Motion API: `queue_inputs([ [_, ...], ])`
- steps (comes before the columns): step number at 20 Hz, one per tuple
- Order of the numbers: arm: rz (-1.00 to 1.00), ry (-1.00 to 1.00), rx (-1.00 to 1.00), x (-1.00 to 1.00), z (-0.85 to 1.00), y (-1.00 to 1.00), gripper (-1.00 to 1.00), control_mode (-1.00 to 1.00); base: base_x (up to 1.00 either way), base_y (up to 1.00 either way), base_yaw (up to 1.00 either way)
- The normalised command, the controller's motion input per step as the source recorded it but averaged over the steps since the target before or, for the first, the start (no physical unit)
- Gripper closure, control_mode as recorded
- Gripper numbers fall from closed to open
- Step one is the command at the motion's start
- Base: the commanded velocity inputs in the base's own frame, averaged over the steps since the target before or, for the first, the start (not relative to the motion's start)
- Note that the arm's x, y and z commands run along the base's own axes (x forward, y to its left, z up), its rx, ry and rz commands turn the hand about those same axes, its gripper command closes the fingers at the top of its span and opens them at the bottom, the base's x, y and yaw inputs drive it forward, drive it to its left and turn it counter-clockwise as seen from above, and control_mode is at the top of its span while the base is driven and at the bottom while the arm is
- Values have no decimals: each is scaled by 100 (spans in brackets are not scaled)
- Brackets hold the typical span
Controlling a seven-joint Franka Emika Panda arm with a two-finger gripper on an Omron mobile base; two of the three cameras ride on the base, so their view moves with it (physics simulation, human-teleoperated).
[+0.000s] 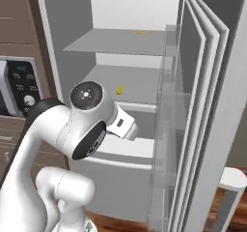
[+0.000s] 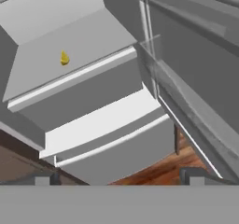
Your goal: Take the lemon wedge from the fridge and place it on the plate with fish on the dining counter.
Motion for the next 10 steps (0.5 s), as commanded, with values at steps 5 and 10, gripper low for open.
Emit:
queue_inputs([
  [5, 0, 0, 0, 0, 0, 0, -100, 100, 99, 29, -3],
  [10, 0, 0, 0, 0, 0, 0, -100, 100, 96, 27, -3],
])
